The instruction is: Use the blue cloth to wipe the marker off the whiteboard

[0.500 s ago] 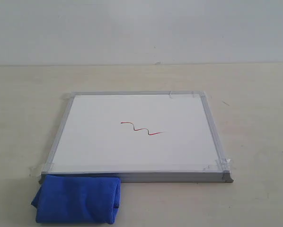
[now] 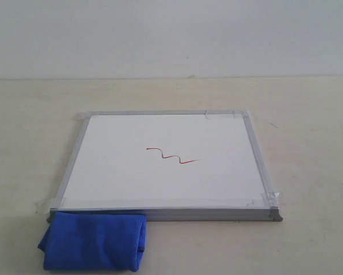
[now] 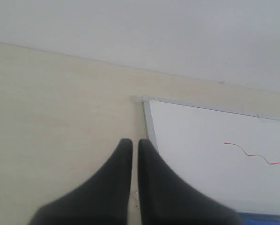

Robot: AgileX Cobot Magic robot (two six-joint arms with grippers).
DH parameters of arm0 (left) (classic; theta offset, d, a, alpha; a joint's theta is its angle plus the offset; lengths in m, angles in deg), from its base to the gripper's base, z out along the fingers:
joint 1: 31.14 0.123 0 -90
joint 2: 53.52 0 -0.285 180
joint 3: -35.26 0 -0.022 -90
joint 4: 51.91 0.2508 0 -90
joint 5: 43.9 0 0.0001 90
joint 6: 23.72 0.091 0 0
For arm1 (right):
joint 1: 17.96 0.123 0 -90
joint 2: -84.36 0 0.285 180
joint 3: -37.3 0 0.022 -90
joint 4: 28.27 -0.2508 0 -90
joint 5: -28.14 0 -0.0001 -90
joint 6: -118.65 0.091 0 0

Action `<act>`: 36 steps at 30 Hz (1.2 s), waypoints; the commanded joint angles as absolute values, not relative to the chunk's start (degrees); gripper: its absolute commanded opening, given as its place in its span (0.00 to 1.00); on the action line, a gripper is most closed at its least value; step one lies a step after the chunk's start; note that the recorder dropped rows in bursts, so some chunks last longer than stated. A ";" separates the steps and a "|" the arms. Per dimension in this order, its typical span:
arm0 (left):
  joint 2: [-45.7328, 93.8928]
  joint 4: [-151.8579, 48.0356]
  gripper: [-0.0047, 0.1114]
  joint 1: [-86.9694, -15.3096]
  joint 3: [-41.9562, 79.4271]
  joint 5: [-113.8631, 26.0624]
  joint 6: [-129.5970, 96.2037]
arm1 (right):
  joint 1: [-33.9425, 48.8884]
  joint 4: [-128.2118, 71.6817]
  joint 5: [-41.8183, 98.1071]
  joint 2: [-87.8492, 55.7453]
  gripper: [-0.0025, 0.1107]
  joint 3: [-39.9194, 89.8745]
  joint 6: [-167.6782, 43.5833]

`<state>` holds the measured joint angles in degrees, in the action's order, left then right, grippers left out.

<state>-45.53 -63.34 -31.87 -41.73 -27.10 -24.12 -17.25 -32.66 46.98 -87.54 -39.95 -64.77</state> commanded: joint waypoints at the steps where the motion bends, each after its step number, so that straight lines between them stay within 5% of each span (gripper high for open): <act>1: -45.73 -63.11 0.08 -31.71 -41.96 -27.12 -24.15 | -17.40 -32.36 42.62 -87.85 0.02 -39.92 -64.85; 13: -45.73 -63.11 0.08 -31.71 -41.96 -27.12 -24.15 | -17.40 -33.23 23.27 -87.85 0.02 -39.92 -61.35; 25: -45.73 -63.11 0.08 -31.71 -41.96 -27.12 -24.15 | -17.40 -33.76 43.30 -75.32 0.02 -23.18 -61.74; 36: -45.73 -63.11 0.08 -31.71 -41.96 -27.12 -24.15 | -17.40 -33.75 34.43 -73.49 0.02 -21.98 -59.53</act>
